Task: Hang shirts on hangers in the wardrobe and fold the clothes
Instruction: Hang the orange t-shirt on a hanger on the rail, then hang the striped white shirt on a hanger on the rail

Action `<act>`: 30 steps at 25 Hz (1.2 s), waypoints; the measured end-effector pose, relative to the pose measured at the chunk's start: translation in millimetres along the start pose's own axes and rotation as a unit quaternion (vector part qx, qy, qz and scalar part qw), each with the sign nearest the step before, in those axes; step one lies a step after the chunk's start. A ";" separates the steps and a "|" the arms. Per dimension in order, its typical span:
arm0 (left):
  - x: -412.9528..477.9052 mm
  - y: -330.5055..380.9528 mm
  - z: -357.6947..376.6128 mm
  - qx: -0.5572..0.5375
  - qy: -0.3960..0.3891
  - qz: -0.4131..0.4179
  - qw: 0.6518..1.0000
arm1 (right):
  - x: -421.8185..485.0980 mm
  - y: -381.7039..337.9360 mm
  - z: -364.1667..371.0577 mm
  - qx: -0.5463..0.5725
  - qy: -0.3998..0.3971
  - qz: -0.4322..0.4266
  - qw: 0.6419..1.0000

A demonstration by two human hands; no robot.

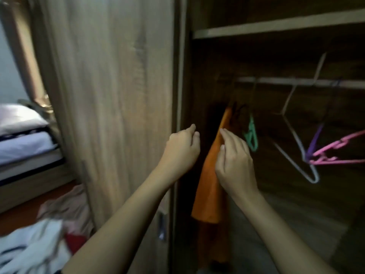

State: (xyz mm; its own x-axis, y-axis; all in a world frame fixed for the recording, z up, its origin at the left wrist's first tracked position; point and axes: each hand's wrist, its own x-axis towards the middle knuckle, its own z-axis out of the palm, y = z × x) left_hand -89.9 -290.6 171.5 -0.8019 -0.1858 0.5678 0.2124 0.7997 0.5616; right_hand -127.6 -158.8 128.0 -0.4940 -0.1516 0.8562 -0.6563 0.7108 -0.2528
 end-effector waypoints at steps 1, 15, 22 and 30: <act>-22.6 -23.6 -11.0 0.007 0.026 -0.003 1.000 | -15.5 -16.6 15.7 0.028 -0.014 -0.004 0.999; -276.2 -412.9 -190.5 0.317 -0.109 -0.222 0.916 | -153.0 -275.9 296.3 0.160 -0.448 -0.009 0.879; -308.5 -475.6 -192.9 0.360 -0.201 -0.211 0.886 | -156.3 -311.0 341.9 0.106 -0.540 0.155 0.820; -267.2 -456.9 -202.0 0.266 0.024 -0.243 0.932 | -68.0 -331.3 314.4 0.132 -0.413 -0.145 0.890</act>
State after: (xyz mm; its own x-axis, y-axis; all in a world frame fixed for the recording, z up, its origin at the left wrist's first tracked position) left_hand 140.1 -721.7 -115.2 -0.7031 -0.6147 0.3576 -0.4869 0.7826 0.3878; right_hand -55.8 -599.9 11.8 -0.4614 -0.8320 0.3080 -0.8814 0.3900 -0.2667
